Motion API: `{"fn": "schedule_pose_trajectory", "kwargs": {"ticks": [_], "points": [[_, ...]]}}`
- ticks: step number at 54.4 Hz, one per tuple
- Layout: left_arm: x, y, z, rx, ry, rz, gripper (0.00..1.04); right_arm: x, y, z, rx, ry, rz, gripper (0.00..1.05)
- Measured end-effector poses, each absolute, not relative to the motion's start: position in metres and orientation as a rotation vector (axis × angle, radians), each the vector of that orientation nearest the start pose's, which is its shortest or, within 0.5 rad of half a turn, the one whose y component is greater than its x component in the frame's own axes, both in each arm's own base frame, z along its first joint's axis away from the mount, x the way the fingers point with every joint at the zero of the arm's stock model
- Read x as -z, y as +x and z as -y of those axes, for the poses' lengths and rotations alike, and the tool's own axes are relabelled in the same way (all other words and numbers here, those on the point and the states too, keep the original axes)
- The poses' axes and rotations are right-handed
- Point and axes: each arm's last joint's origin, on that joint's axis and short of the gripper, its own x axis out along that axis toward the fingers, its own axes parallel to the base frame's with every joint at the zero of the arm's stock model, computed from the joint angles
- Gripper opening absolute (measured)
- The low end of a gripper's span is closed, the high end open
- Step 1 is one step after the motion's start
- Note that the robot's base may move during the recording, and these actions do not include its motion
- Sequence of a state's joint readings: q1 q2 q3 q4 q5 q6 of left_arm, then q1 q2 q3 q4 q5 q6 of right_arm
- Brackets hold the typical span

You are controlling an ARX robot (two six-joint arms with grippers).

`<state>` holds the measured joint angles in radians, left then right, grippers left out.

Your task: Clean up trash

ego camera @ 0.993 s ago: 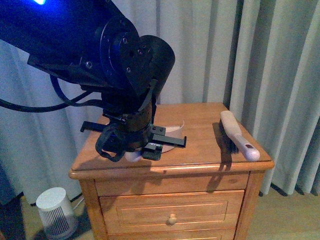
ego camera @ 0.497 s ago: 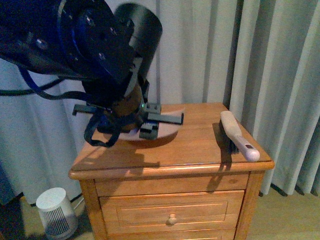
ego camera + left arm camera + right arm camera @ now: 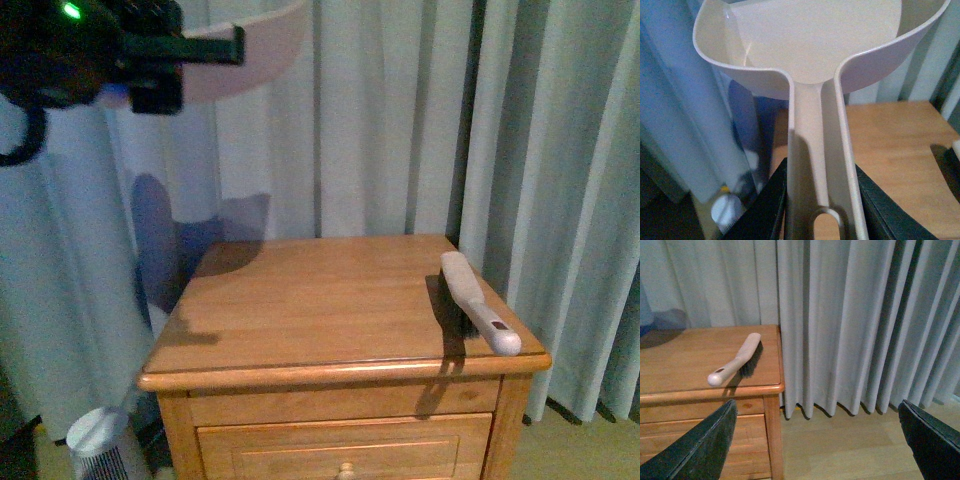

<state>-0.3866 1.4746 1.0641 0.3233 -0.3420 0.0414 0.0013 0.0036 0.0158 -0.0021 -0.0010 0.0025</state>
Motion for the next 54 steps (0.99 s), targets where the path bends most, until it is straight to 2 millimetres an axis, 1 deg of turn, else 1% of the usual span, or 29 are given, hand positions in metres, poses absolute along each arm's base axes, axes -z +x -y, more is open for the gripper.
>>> {"fn": "schedule_pose_trajectory", "kwargs": {"ticks": [2, 3, 6, 10, 15, 17, 18, 20, 29, 38, 45, 48, 54], "points": [[-0.323, 0.302, 0.110, 0.045, 0.068, -0.031, 0.28, -0.168, 0.097, 0.000, -0.002, 0.003, 0.010, 0.97], [-0.325, 0.299, 0.108, 0.042, 0.066, -0.018, 0.28, -0.168, 0.097, 0.000, -0.002, 0.003, 0.010, 0.97], [-0.335, 0.277, 0.096, 0.025, 0.075, 0.063, 0.28, -0.168, 0.097, 0.000, -0.002, 0.003, 0.010, 0.97], [-0.342, 0.252, 0.080, 0.013, 0.073, 0.128, 0.28, -0.168, 0.097, 0.000, -0.002, 0.003, 0.010, 0.97], [-0.344, 0.223, 0.062, -0.011, 0.075, 0.183, 0.28, -0.168, 0.097, 0.000, -0.002, 0.003, 0.010, 0.97], [-0.343, 0.209, 0.052, -0.013, 0.070, 0.196, 0.28, -0.168, 0.097, 0.000, -0.002, 0.003, 0.010, 0.97], [-0.343, 0.206, 0.050, -0.012, 0.069, 0.197, 0.28, -0.168, 0.097, 0.000, -0.002, 0.003, 0.010, 0.97], [-0.340, 0.194, 0.042, -0.012, 0.065, 0.197, 0.28, -0.168, 0.097, 0.000, -0.002, 0.003, 0.010, 0.97], [-0.330, 0.162, 0.021, -0.022, 0.059, 0.212, 0.28, -0.168, 0.097, 0.000, -0.002, 0.003, 0.010, 0.97], [-0.319, 0.132, 0.009, -0.001, 0.051, 0.209, 0.28, -0.168, 0.097, 0.000, -0.002, 0.003, 0.010, 0.97], [-0.302, 0.109, 0.002, 0.021, 0.058, 0.182, 0.28, -0.168, 0.097, 0.000, -0.002, 0.003, 0.010, 0.97], [-0.295, 0.103, 0.001, 0.033, 0.063, 0.174, 0.28, -0.168, 0.097, 0.000, -0.002, 0.003, 0.010, 0.97], [-0.286, 0.099, -0.001, 0.043, 0.065, 0.170, 0.28, -0.168, 0.097, 0.000, -0.002, 0.003, 0.010, 0.97]]}}
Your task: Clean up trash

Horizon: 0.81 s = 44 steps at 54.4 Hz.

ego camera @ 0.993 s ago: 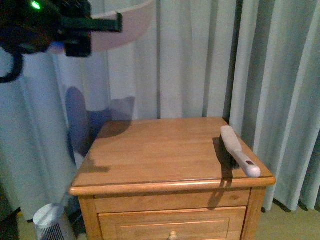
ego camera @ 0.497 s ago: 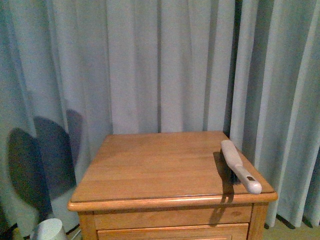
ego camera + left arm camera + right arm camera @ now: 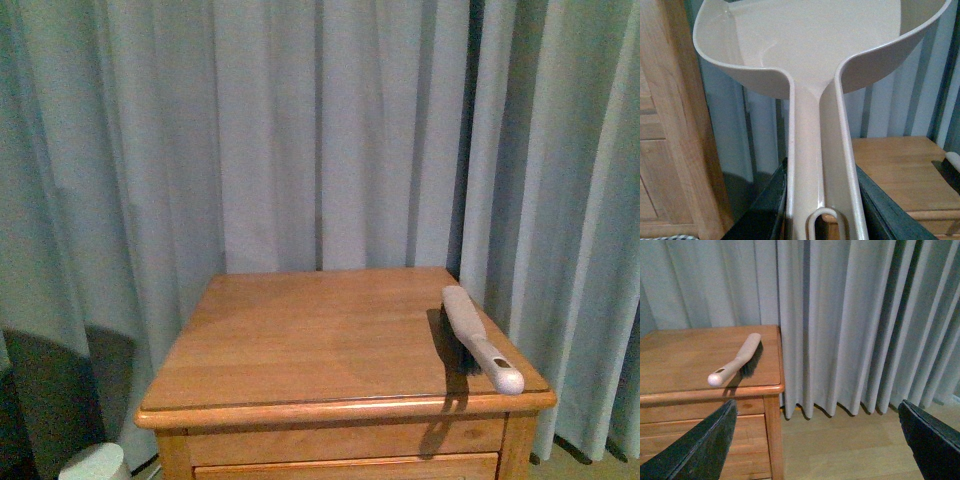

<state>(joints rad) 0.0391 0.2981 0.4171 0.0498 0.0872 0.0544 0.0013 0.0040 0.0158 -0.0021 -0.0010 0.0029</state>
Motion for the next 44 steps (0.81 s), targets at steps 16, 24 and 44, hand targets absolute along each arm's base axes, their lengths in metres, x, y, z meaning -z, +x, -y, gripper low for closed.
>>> {"fn": "schedule_pose_trajectory", "kwargs": {"ticks": [16, 24, 44], "points": [[-0.277, 0.099, -0.003, 0.047, 0.043, 0.151, 0.28, -0.167, 0.100, -0.002, 0.184, -0.075, -0.043, 0.97], [-0.277, 0.099, -0.003, 0.048, 0.041, 0.153, 0.28, -0.179, 0.115, -0.011, 0.354, -0.165, -0.135, 0.97], [-0.277, 0.099, -0.003, 0.047, 0.041, 0.153, 0.28, -0.256, 0.232, -0.038, 0.098, 0.008, -0.429, 0.97]]}}
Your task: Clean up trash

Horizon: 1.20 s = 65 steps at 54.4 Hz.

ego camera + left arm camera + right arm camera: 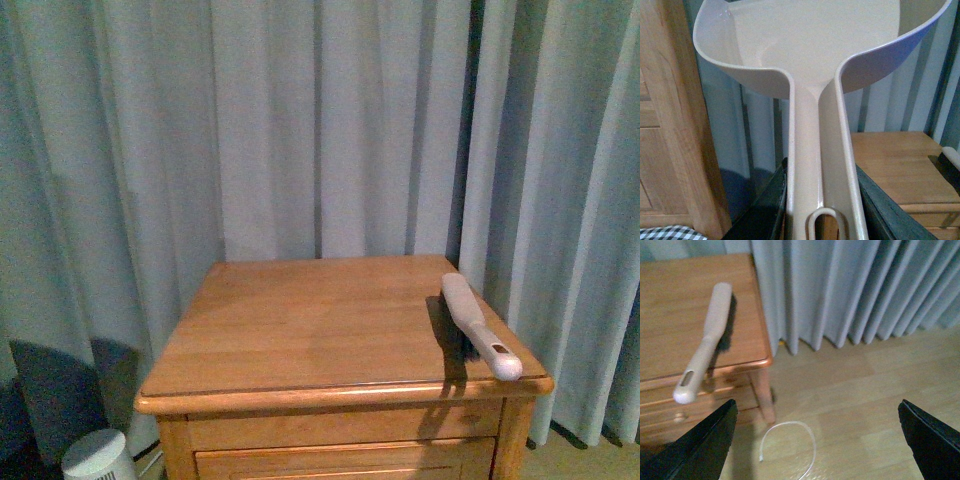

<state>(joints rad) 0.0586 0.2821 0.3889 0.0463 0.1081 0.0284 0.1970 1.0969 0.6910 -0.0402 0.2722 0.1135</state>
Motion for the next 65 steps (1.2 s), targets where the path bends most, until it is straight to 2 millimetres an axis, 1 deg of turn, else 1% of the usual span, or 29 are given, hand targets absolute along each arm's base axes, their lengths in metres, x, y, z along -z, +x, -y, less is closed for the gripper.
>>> {"fn": "schedule_pose_trajectory", "kwargs": {"ticks": [3, 4, 6, 8, 15, 22, 32, 38, 48, 65], "points": [[-0.277, 0.099, -0.003, 0.048, 0.041, 0.153, 0.28, -0.257, 0.261, -0.045, 0.071, 0.064, -0.513, 0.97], [-0.277, 0.099, -0.003, 0.048, 0.041, 0.153, 0.28, -0.257, 0.266, -0.046, 0.067, 0.067, -0.529, 0.97], [-0.277, 0.099, -0.003, 0.047, 0.041, 0.153, 0.28, -0.254, 0.291, -0.053, 0.058, 0.124, -0.614, 0.97], [-0.277, 0.099, -0.003, 0.047, 0.041, 0.153, 0.28, -0.253, 0.308, -0.057, 0.055, 0.155, -0.658, 0.97], [-0.277, 0.099, -0.003, 0.047, 0.041, 0.153, 0.28, -0.244, 0.349, -0.073, 0.068, 0.237, -0.731, 0.97], [-0.277, 0.099, -0.003, 0.047, 0.041, 0.153, 0.28, -0.233, 0.376, -0.093, 0.067, 0.285, -0.766, 0.97], [-0.277, 0.099, -0.003, 0.047, 0.041, 0.153, 0.28, -0.218, 0.397, -0.116, 0.063, 0.322, -0.805, 0.97], [-0.277, 0.099, -0.003, 0.047, 0.041, 0.153, 0.28, -0.201, 0.406, -0.127, 0.065, 0.341, -0.839, 0.97], [-0.277, 0.099, -0.003, 0.047, 0.041, 0.153, 0.28, -0.181, 0.410, -0.135, 0.068, 0.361, -0.885, 0.97], [-0.277, 0.099, -0.003, 0.047, 0.041, 0.153, 0.28, -0.172, 0.410, -0.139, 0.073, 0.374, -0.893, 0.97]]}}
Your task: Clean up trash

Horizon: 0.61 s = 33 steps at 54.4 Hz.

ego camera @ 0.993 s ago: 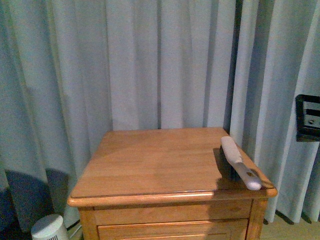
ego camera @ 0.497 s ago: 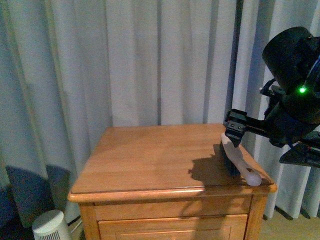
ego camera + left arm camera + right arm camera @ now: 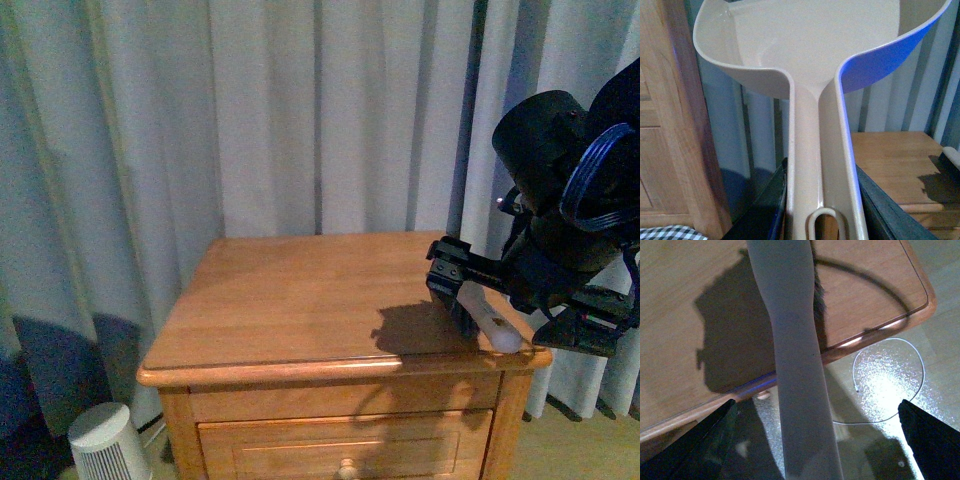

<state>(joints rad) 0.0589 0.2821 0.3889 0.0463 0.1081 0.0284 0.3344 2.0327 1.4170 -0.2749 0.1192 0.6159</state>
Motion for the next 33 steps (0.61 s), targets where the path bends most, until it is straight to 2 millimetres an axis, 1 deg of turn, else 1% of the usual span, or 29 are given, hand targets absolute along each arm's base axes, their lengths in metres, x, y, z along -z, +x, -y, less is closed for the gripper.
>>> {"fn": "schedule_pose_trajectory", "kwargs": {"ticks": [11, 20, 24, 27, 30, 33], "points": [[-0.2775, 0.0991, -0.0027, 0.047, 0.041, 0.153, 0.28, -0.1674, 0.4104, -0.1386, 0.081, 0.372, -0.898, 0.97], [-0.2775, 0.0991, -0.0027, 0.047, 0.041, 0.153, 0.28, -0.1652, 0.4102, -0.1385, 0.083, 0.372, -0.895, 0.75], [-0.2775, 0.0991, -0.0027, 0.047, 0.041, 0.153, 0.28, -0.1651, 0.4103, -0.1383, 0.084, 0.372, -0.893, 0.60], [-0.2775, 0.0991, -0.0027, 0.047, 0.041, 0.153, 0.28, -0.1649, 0.4103, -0.1382, 0.085, 0.372, -0.890, 0.45], [-0.2775, 0.0991, -0.0027, 0.047, 0.041, 0.153, 0.28, -0.1640, 0.4100, -0.1381, 0.084, 0.370, -0.891, 0.35], [-0.2775, 0.0991, -0.0027, 0.047, 0.041, 0.153, 0.28, -0.1636, 0.4100, -0.1379, 0.083, 0.370, -0.889, 0.28]]}}
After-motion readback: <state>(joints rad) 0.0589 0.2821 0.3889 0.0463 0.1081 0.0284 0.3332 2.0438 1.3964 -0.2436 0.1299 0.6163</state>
